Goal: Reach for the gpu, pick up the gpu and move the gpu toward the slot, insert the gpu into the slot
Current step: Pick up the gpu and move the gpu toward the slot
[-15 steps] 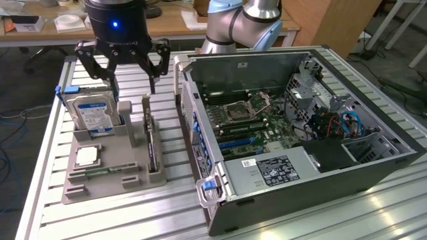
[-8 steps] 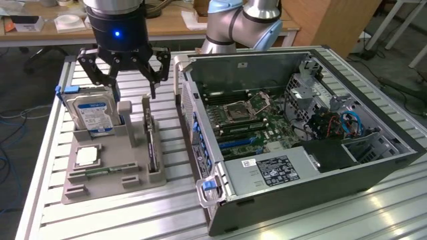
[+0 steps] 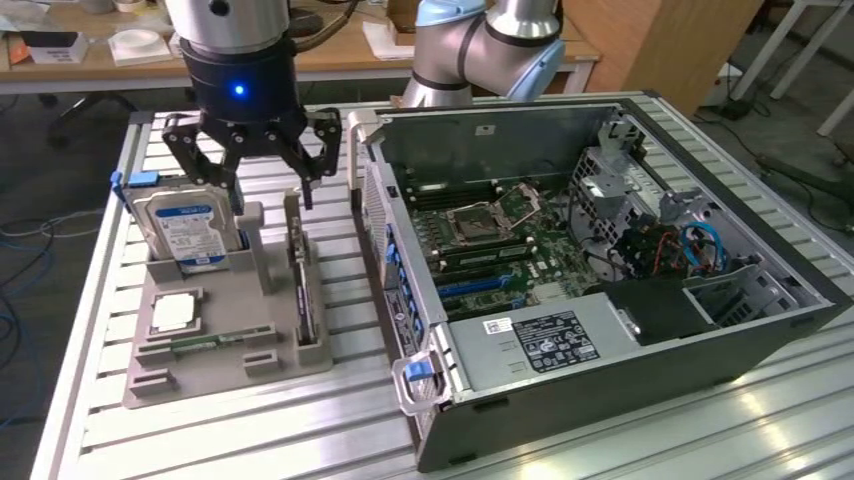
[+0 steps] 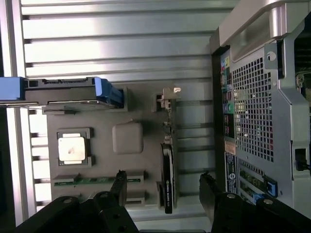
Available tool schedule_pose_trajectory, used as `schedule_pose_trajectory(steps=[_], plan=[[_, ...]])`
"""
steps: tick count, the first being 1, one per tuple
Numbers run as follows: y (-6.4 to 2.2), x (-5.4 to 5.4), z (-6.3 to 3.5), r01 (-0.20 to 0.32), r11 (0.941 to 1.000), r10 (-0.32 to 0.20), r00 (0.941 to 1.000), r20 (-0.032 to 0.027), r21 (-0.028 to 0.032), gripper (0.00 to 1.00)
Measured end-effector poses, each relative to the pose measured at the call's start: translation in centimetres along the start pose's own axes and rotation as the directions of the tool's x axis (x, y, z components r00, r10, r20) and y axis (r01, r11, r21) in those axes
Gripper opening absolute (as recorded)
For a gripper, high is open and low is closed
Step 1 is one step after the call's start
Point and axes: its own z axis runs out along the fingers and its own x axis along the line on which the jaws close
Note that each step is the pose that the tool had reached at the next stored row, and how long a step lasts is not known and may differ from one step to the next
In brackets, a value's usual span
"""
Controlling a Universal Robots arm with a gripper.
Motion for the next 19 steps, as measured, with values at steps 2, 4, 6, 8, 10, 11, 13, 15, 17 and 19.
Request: schedule_pose_trajectory(steps=[2,4,6,8,10,11,13,15,17,19], plan=[[-0.02,0.0,0.37,0.000,1.0000,0.000,1.0000,0.0000,0.0001,0.71],[-0.03,0.0,0.66,0.000,1.0000,0.000,1.0000,0.0000,0.0000,0.71],[-0.05,0.0,1.00,0.000,1.0000,0.000,1.0000,-0.0001,0.0001,0.71],[-0.07,0.0,1.33,0.000,1.0000,0.000,1.0000,-0.0001,0.0001,0.71],[-0.09,0.0,1.67,0.000,1.0000,0.000,1.0000,0.0000,0.0000,0.71],[-0.10,0.0,1.84,0.000,1.0000,0.000,1.0000,0.0000,0.0000,0.71],[-0.12,-0.1,2.13,0.000,1.0000,0.000,1.0000,-0.0001,0.0001,0.71],[-0.13,-0.1,2.39,0.000,1.0000,0.000,1.0000,0.0000,-0.0001,0.71],[-0.14,-0.1,2.66,0.000,1.0000,0.000,1.0000,0.0000,0.0000,0.71],[-0.16,0.0,2.89,0.000,1.0000,0.000,1.0000,-0.0001,0.0000,0.71]])
